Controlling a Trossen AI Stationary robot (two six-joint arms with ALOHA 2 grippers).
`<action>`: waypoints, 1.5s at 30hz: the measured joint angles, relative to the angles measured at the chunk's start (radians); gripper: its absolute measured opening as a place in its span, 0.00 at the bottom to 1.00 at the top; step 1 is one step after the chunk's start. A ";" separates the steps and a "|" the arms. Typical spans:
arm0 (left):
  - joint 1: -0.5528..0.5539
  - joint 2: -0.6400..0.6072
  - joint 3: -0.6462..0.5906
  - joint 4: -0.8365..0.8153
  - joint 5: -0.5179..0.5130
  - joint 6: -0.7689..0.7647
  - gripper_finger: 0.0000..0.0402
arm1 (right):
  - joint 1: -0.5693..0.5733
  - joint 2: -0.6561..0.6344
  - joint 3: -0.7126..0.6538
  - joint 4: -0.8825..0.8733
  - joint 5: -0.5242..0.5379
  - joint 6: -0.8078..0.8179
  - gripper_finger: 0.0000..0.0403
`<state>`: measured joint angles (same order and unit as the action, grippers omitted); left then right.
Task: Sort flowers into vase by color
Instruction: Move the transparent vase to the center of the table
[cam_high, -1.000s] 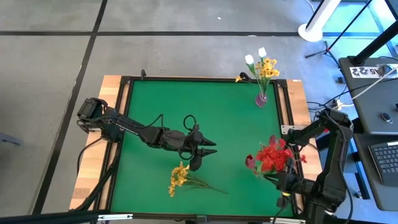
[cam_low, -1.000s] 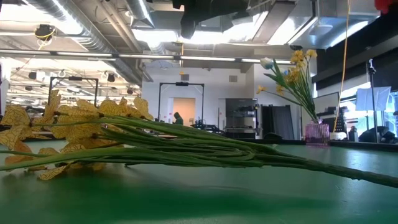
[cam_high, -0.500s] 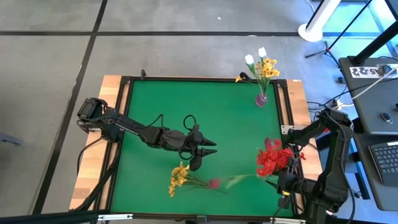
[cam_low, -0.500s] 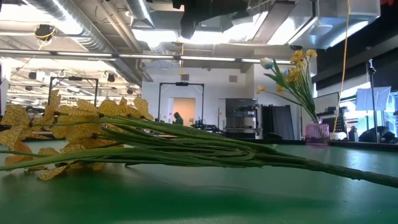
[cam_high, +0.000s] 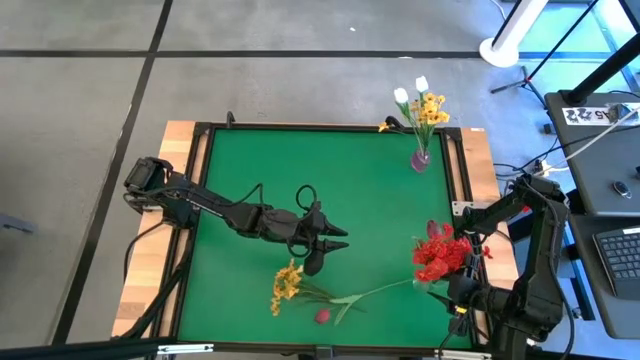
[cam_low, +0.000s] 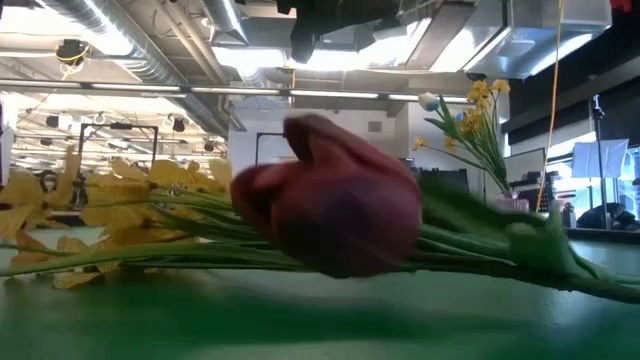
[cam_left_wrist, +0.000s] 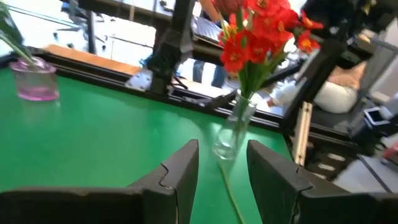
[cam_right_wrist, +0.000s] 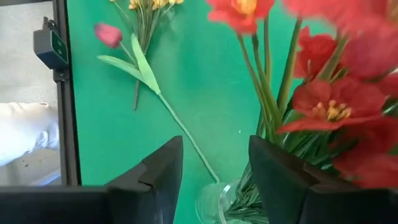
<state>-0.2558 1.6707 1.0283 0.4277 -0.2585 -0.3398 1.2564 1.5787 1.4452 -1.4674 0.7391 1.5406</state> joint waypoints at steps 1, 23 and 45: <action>0.000 0.000 0.000 -0.007 0.015 -0.007 0.33 | 0.000 0.000 0.011 -0.004 0.000 -0.002 0.46; -0.028 0.000 0.001 -0.129 0.009 -0.058 0.33 | -0.022 0.000 0.473 -0.023 -0.248 -0.238 0.46; -0.031 0.000 0.000 -0.165 0.008 -0.020 0.33 | -0.072 -0.005 0.157 -0.082 -0.873 0.338 0.46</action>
<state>-0.2865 1.6707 1.0287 0.2626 -0.2508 -0.3599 1.1839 1.5734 1.6025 -1.5492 -0.1335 1.8788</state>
